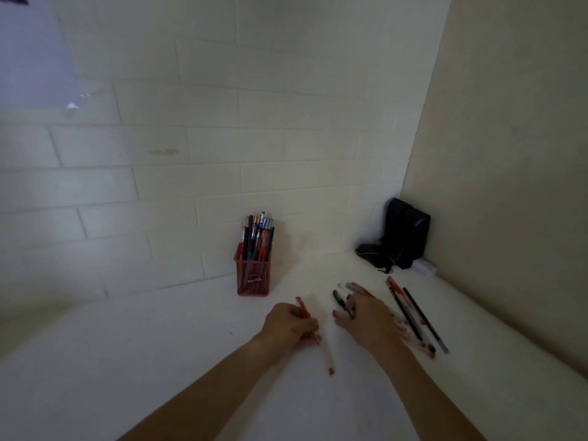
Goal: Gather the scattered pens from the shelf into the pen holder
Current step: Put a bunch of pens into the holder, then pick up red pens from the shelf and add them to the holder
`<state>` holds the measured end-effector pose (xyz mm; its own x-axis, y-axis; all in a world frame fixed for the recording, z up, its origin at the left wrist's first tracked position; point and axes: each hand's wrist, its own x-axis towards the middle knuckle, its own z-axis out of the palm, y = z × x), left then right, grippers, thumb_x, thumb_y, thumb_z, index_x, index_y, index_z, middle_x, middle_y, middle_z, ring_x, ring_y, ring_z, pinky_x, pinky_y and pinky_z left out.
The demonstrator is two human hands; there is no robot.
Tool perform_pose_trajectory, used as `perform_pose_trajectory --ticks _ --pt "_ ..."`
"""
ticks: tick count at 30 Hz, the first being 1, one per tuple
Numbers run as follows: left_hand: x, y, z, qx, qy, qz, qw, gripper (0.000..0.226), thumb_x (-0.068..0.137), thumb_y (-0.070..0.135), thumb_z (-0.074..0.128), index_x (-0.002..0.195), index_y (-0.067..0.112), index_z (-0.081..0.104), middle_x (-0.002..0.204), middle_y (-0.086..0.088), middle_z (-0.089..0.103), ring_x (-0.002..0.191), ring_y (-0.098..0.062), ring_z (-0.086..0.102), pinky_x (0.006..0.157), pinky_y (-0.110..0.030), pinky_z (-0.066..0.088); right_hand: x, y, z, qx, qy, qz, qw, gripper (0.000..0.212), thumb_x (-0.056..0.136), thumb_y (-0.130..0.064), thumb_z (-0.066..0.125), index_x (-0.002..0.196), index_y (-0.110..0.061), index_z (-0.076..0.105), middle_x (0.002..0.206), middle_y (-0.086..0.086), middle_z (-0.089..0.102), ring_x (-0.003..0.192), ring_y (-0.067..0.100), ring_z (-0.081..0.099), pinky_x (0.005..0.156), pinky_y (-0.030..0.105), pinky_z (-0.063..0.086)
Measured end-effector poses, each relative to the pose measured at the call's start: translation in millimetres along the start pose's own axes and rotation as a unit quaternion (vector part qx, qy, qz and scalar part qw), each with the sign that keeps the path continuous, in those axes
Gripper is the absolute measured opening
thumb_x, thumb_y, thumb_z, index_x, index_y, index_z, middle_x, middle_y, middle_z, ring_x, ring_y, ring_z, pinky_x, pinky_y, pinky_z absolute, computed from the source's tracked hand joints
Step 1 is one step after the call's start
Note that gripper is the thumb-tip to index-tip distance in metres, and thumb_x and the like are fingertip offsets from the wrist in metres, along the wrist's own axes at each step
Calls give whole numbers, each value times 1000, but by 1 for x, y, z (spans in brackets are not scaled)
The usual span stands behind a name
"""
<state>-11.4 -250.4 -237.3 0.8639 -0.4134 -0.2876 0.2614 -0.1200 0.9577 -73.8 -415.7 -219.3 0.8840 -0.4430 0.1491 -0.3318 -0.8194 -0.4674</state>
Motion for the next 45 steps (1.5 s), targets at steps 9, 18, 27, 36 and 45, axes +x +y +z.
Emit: perform_pose_trajectory --ticks 9,18,27,36,45 --pt "-2 -3 7 -6 -41 -10 999 27 81 1 75 97 -19 68 94 -33 72 81 -39 74 79 -41 63 -2 -9 7 -22 -43 15 999 35 87 -46 70 100 -14 71 98 4 74 88 17 69 80 30 57" --pt "-12 9 4 -87 -47 43 994 20 90 -9 61 108 -16 65 93 -28 70 67 -22 74 61 -24 60 -1 -22 10 296 -76 25 952 14 86 -15 73 100 -12 74 92 4 77 86 18 74 82 44 62" --pt "-18 56 -46 133 207 274 930 6 85 18 70 81 14 68 71 -6 72 67 -21 72 68 -38 62 15 -76 4 457 16 -38 888 8 90 -7 69 97 -10 72 90 7 73 75 28 76 74 43 64" --pt "8 111 -105 138 396 444 792 12 96 18 59 106 15 65 89 2 71 79 -18 67 73 -42 57 45 -137 11 450 211 -52 866 9 94 -24 65 103 -24 68 90 -10 75 85 0 70 76 16 55" --pt "45 90 -109 218 281 358 863 10 86 12 71 95 15 68 81 11 68 73 -4 67 60 0 42 70 -151 44 272 136 -82 949 11 92 -20 64 95 -14 73 89 -2 70 74 8 61 57 9 37"
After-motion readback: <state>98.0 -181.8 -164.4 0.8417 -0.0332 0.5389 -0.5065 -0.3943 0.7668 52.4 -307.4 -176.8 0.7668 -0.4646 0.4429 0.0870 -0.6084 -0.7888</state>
